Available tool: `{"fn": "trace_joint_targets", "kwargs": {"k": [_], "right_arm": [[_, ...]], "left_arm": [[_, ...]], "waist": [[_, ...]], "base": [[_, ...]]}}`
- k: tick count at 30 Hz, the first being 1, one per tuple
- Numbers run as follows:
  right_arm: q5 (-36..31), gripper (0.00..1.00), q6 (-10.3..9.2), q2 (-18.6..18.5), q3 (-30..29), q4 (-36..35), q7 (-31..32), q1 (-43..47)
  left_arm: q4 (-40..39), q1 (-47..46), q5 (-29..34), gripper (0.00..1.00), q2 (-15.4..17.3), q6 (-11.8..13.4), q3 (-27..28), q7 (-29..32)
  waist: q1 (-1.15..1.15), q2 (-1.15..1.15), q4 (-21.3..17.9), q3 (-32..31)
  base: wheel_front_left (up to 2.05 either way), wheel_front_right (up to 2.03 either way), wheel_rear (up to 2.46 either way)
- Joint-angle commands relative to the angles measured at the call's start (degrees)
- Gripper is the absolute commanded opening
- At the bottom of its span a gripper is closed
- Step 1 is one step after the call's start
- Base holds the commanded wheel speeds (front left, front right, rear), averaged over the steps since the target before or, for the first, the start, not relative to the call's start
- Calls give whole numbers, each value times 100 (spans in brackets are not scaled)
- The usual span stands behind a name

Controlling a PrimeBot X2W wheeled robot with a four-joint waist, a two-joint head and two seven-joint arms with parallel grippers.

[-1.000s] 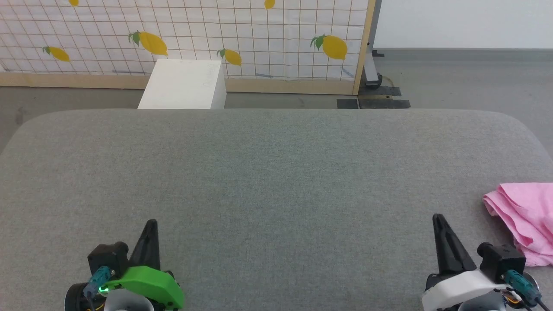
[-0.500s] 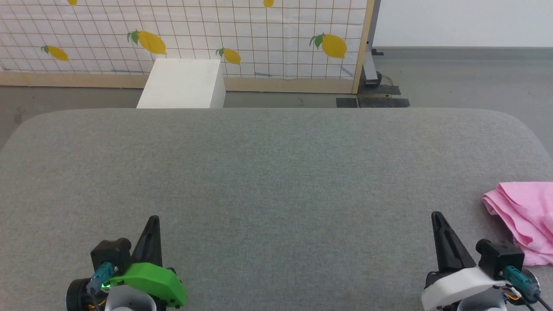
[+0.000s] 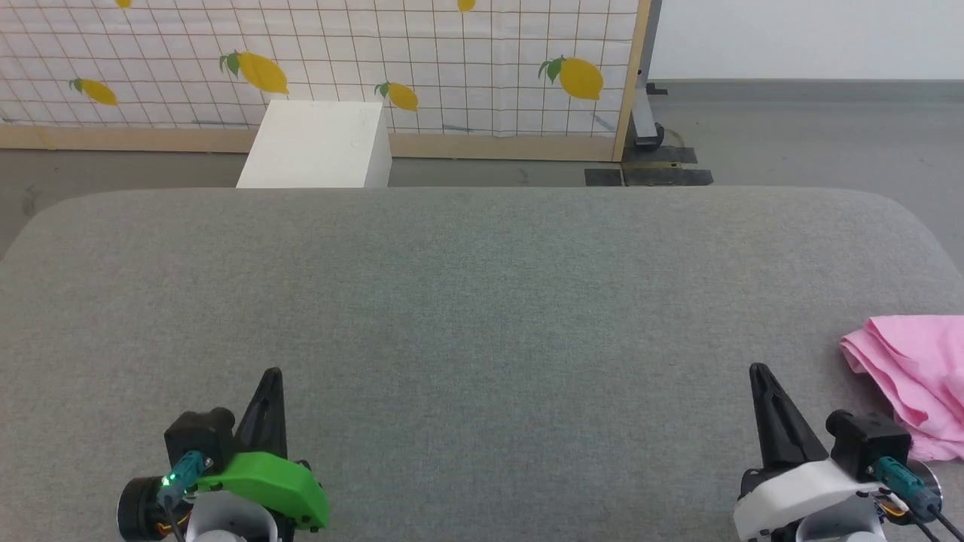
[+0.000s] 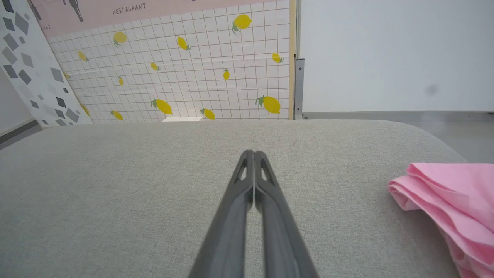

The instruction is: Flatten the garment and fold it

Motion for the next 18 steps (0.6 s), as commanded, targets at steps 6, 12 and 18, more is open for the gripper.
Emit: {"fn": "trace_joint_targets", "kwargs": {"k": [6,12,18], "right_arm": [[-87,0,-2,0,22,-113,87,-20],[-132,0,-3,1,32,-185,159,-23],[-182,0,-3,1,42,-265,238,-27]], "left_arm": [[-95,54,174,0,-95,-66,94,81],[-161,63,301,0,-153,-96,156,143],[-233,73,441,0,-218,-129,224,212]], "waist": [[0,13,-6,7],[0,15,-12,14],[0,18,-19,22]], "base": [[0,0,0],[0,0,0],[0,0,0]]}}
